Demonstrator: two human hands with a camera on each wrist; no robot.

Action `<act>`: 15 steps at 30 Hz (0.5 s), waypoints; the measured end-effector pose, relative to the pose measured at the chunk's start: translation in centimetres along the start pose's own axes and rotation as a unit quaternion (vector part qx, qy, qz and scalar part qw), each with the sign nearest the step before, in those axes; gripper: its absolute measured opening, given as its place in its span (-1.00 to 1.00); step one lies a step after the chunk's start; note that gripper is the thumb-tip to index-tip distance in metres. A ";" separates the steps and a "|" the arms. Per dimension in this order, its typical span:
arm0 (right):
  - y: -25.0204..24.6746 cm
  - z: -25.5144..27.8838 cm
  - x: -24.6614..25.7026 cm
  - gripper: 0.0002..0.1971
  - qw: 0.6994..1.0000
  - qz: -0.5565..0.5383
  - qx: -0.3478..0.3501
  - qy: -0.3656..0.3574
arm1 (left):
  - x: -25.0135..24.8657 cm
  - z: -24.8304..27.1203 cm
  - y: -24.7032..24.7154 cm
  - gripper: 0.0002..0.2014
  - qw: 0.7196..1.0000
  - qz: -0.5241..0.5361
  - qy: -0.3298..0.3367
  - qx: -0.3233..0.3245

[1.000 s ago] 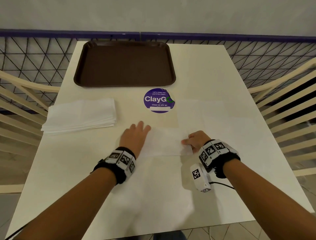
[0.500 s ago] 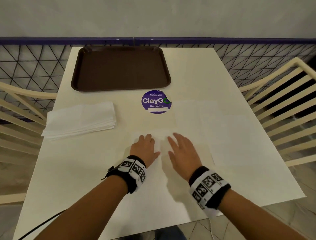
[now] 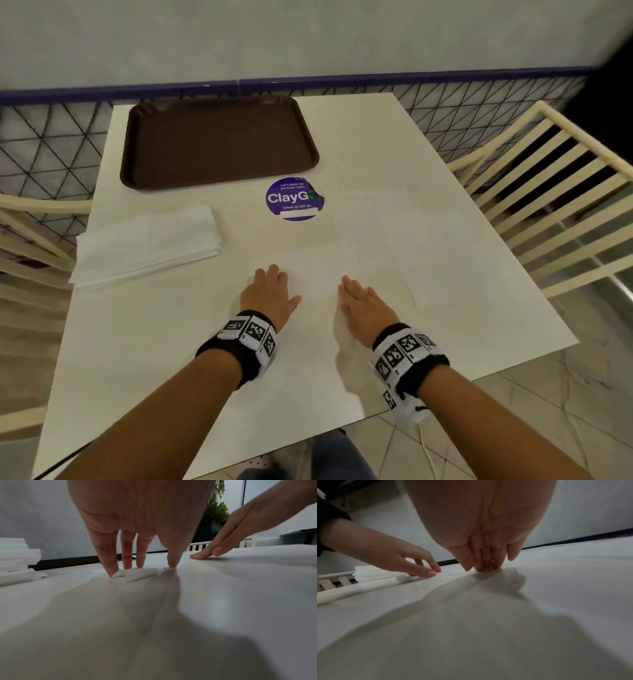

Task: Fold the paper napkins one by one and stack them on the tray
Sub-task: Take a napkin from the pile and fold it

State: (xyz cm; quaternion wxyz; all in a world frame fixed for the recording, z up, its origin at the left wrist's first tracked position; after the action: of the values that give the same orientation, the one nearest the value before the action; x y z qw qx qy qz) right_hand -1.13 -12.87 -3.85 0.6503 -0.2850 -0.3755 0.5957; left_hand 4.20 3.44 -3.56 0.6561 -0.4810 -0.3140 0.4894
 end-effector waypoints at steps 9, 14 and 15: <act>-0.4 -0.3 -0.1 -0.50 0.999 0.027 -0.014 -0.014 | -4.5 0.8 1.7 -0.46 0.978 -0.073 0.197 -0.013; -1.8 -0.6 0.5 -0.54 0.996 0.083 -0.005 -0.021 | -2.5 1.4 2.2 -0.48 0.985 -0.069 0.161 -0.004; -2.3 -0.5 0.8 -0.58 0.996 0.085 -0.011 -0.016 | -1.6 1.7 2.0 -0.51 0.985 -0.067 0.159 -0.007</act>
State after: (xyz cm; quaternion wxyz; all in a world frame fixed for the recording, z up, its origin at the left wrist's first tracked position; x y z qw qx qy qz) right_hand 0.58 -12.38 -2.12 0.5877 -0.3136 -0.3671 0.6492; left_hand 1.48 2.56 -4.72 0.7258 -0.5350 -0.2407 0.3593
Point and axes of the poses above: each hand's wrist, its own z-axis away from the middle knuckle, its own y-axis out of the palm, x = y × z, the point moved 2 cm from there along -z, towards the middle knuckle, and after that the axes turned 3 degrees about x, right-handed, at the moved point
